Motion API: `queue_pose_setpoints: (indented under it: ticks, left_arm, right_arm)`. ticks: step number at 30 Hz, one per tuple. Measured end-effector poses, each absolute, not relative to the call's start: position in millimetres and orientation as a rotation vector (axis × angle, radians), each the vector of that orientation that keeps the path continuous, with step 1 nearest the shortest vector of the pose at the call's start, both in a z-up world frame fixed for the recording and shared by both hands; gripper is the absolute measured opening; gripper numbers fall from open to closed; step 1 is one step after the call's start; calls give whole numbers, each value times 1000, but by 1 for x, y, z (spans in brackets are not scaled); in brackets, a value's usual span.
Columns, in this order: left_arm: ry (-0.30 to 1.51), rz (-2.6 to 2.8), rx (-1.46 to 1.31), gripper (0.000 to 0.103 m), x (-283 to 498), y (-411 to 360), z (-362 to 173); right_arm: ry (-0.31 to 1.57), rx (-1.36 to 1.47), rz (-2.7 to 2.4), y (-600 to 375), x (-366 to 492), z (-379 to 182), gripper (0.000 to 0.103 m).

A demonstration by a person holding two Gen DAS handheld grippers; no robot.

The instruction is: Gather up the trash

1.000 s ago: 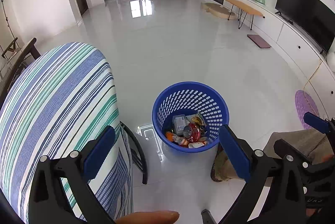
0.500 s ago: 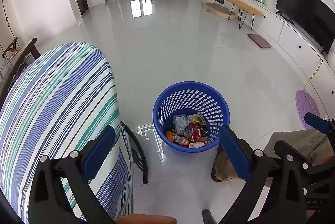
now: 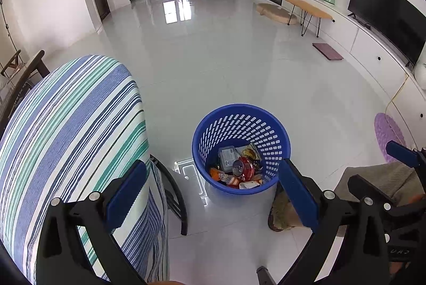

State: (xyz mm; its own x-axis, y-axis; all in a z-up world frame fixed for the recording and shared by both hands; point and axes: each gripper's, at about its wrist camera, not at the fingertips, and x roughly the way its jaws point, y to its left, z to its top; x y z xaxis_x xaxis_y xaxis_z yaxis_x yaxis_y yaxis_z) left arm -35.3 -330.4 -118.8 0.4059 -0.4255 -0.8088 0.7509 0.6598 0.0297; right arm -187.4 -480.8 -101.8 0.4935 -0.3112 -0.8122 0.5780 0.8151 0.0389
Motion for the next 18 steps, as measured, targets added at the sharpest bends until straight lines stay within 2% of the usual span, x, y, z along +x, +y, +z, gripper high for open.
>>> queue_pose_setpoints:
  ticks: [18]
  left_arm:
    - [912, -746, 411, 98, -28, -326, -116]
  right_arm:
    - [928, 334, -554, -482, -184, -110, 98]
